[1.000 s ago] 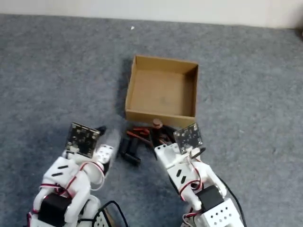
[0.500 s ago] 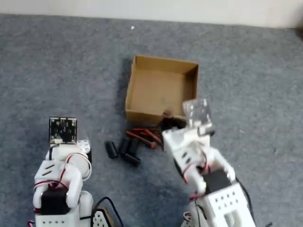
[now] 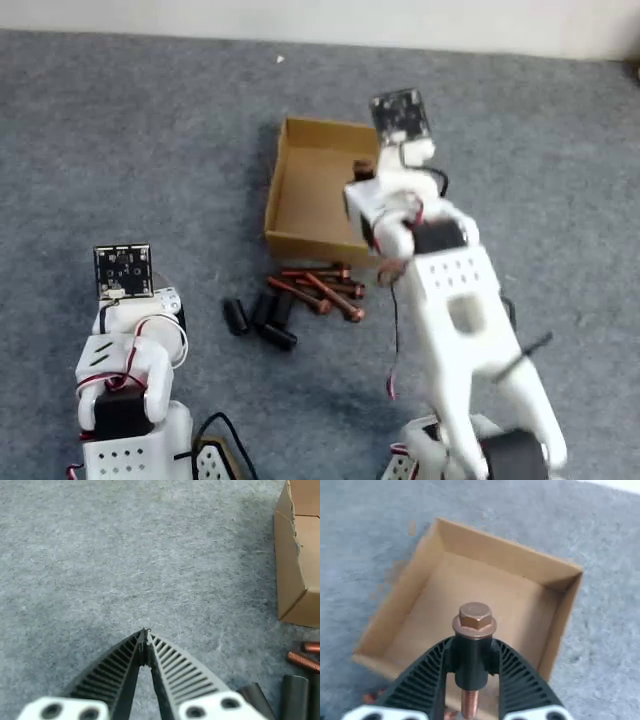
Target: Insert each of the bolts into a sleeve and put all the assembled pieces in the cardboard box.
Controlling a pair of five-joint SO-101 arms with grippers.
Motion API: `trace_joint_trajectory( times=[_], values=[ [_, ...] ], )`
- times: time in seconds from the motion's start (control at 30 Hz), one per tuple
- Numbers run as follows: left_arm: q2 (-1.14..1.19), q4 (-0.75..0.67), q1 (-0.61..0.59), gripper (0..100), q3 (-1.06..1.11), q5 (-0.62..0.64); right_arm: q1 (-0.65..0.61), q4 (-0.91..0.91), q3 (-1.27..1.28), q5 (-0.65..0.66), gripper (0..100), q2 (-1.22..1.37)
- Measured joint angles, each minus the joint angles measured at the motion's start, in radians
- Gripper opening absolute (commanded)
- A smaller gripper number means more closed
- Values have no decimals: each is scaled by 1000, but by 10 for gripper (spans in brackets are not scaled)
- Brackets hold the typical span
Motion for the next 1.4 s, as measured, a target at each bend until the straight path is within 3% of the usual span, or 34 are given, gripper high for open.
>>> trace_joint_trajectory(
  times=[0.33,0.5,0.67,1.07,1.17,1.4],
  values=[
    [0,-3,0,7,0,0,60,0,-196,0,6,428],
    [0,-3,0,7,0,0,66,2,-224,0,45,517],
    [0,-3,0,7,0,0,66,66,-258,0,161,519],
    [0,-3,-44,7,0,-2,69,425,-327,0,132,186],
    [0,-5,-98,7,0,-2,9,496,-327,43,132,58],
    [0,-5,-181,8,0,-2,-265,563,-226,92,132,-55]
  ],
)
